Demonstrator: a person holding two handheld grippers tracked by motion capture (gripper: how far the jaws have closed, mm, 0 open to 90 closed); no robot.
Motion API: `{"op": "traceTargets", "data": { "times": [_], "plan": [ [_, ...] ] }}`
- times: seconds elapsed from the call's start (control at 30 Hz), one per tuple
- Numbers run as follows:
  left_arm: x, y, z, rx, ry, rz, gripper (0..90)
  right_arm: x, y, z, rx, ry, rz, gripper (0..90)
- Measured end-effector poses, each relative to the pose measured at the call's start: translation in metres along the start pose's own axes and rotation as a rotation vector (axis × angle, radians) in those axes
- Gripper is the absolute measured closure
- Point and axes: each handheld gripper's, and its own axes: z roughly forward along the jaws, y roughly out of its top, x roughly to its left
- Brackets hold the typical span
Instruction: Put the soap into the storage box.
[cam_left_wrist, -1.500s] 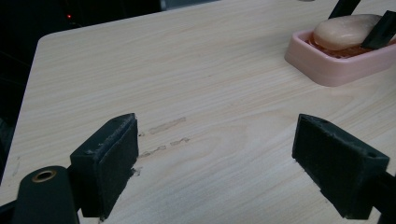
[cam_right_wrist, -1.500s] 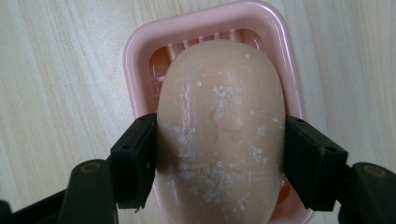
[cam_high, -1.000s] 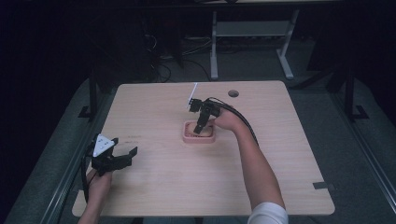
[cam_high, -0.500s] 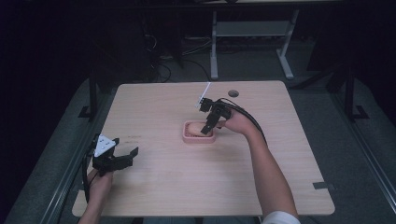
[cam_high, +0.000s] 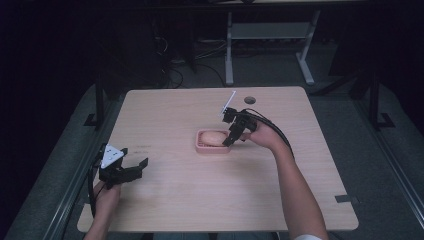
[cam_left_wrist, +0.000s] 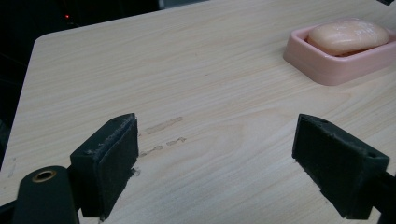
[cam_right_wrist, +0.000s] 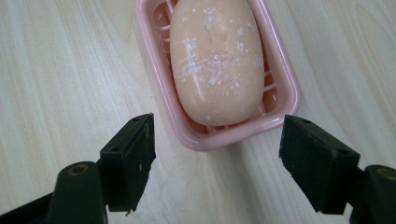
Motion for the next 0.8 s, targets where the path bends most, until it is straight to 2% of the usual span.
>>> {"op": "traceTargets", "data": {
  "times": [0.8],
  "plan": [
    [0.001,0.000,-0.001,-0.001,0.000,0.003,14.2,0.007,-0.025,-0.010,-0.022,-0.002,0.014,25.1]
  ]
}}
